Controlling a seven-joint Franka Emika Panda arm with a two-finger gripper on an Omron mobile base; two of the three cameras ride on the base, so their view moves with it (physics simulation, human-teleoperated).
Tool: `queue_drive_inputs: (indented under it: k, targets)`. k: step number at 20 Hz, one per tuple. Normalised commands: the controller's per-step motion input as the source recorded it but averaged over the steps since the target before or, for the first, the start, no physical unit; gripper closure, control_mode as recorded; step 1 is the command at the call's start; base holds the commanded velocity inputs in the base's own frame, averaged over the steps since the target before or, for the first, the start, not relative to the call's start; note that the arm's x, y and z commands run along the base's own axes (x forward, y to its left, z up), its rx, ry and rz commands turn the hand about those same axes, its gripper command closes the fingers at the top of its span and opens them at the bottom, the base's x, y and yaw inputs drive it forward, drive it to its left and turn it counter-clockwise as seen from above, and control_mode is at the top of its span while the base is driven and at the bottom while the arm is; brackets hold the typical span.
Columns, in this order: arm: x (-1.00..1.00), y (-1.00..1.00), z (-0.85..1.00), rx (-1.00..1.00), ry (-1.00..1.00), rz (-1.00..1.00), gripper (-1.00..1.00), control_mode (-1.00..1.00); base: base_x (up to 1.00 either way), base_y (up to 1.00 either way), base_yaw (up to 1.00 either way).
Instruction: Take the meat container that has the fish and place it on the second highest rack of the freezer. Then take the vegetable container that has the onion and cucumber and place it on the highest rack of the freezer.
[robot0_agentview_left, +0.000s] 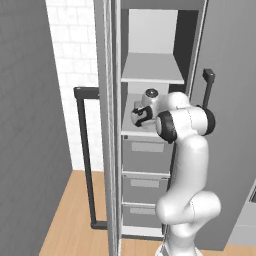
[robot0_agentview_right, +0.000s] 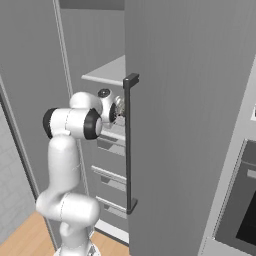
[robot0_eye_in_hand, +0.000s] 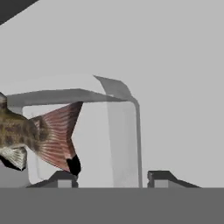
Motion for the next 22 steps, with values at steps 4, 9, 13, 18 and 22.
queue_drive_inputs:
  k: [4,9,13,18,22]
  targets:
    - [-0.06,-0.21,0.0,0.21,0.0,0.03,-1.0,-1.0,0.0,0.0,0.0]
    - [-0.66,-0.3,0.0,0.1,-0.03,0.09,-1.0,-1.0,0.0,0.0,0.0]
    - [-0.93,-0.17,0.12,-0.02,-0.09,0.21,-1.0,-1.0,0.0,0.0,0.0]
    - [-0.95,0.03,0.64,-0.28,-0.13,0.4,-1.0,-1.0,0.0,0.0,0.0]
    - [-0.93,0.02,0.95,-0.49,-0.2,0.49,-1.0,-1.0,0.0,0.0,0.0]
